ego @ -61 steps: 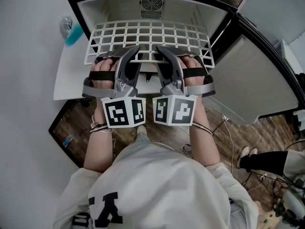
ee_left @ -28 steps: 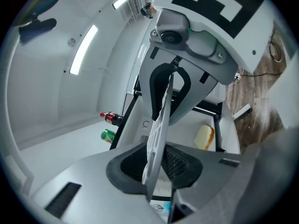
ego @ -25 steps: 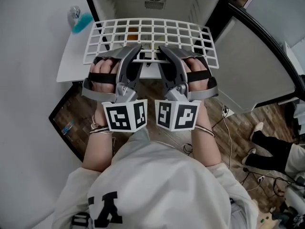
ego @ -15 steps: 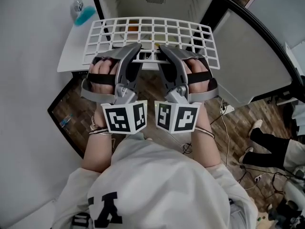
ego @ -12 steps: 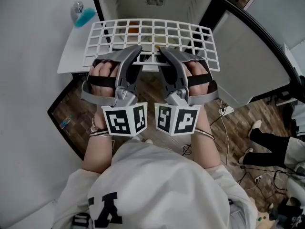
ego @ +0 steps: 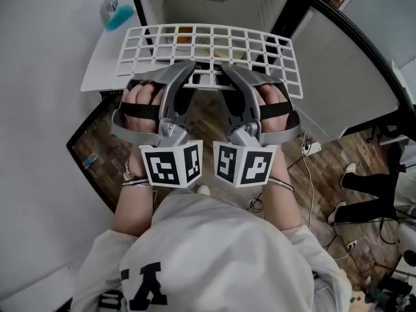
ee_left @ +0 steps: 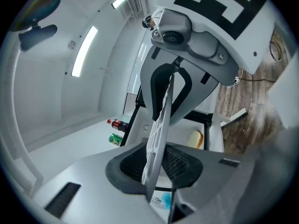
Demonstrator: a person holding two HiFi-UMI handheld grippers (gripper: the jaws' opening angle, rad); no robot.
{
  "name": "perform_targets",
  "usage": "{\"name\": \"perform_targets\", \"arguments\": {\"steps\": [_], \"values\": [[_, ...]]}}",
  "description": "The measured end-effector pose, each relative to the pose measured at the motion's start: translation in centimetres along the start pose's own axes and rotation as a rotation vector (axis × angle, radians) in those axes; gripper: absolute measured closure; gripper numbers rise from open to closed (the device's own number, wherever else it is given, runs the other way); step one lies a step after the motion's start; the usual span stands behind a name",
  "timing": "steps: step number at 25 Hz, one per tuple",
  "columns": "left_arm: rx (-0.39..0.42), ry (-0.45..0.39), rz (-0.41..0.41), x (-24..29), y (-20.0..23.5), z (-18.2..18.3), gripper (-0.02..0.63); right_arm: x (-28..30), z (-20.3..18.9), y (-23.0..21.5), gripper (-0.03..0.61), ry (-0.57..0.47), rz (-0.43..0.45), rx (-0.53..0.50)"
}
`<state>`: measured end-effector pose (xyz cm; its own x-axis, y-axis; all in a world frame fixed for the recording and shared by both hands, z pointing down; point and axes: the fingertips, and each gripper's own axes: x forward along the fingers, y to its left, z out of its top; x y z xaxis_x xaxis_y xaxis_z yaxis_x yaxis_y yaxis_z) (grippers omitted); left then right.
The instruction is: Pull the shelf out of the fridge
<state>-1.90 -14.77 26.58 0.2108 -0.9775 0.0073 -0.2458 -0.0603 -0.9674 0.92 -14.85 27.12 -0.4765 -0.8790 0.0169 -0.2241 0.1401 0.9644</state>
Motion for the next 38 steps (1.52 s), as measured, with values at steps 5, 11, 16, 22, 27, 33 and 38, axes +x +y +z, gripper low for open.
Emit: {"name": "perform_targets", "arguments": {"steps": [5,11,16,22,27,33,38], "values": [[-0.004,-0.011,0.005,-0.3,0.3,0.4,0.532,-0.4,0.1,-0.4,0.502,0.005,-0.002,-0.011],[0.003,-0.027,0.014,-0.7,0.9,0.9,0.532,-1.0,0.3,-1.0,0.502,0.014,-0.01,-0.014],[0.013,-0.02,-0.002,-0.4,0.6,1.1,0.532,-0.9,-0.1,-0.9,0.502,0.013,0.003,0.006],[0.018,-0.009,0.01,-6.0,0.8,1.2,0.532,-5.2,3.3,-0.1,0.502,-0.002,0.001,0.006],[0.011,-0.004,0.031,-14.9,0.7,2.1,0.532,-12.5,8.3,1.2,0.502,-0.015,-0.009,-0.014],[0.005,-0.014,0.042,-23.5,0.2,3.2,0.532,-19.9,12.8,2.6,0.502,-0.01,-0.016,-0.029],[0.001,-0.026,0.041,-28.5,-0.1,3.8,0.532,-24.1,15.4,3.6,0.502,0.003,-0.018,-0.03]]}}
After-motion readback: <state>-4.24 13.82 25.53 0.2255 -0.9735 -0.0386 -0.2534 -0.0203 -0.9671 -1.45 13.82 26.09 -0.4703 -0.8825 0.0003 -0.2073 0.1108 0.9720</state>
